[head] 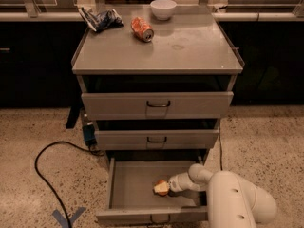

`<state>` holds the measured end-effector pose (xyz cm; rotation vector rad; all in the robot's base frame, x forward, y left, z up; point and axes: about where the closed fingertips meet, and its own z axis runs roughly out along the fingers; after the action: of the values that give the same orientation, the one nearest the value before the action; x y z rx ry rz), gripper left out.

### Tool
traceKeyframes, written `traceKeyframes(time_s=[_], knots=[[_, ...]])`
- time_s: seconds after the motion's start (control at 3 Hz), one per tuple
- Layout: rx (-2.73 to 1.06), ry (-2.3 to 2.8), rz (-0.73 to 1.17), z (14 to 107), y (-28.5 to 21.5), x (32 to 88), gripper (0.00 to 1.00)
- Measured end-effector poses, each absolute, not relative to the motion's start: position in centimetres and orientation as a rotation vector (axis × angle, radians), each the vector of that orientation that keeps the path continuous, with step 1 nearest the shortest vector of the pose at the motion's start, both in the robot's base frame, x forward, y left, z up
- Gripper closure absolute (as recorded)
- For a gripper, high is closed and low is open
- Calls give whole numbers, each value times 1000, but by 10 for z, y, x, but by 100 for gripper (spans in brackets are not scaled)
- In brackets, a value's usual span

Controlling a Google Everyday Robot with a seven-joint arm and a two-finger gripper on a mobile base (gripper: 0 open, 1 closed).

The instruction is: Place orange into bottom drawer

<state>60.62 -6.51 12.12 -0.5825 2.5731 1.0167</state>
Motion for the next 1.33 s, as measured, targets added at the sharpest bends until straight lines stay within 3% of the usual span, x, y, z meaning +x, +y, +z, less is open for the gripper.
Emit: traceKeyframes(time_s=[0.33, 1.33], knots=[[-583, 2573, 1017, 121, -65, 606, 83], [-583, 2573, 1017, 121, -65, 606, 13]])
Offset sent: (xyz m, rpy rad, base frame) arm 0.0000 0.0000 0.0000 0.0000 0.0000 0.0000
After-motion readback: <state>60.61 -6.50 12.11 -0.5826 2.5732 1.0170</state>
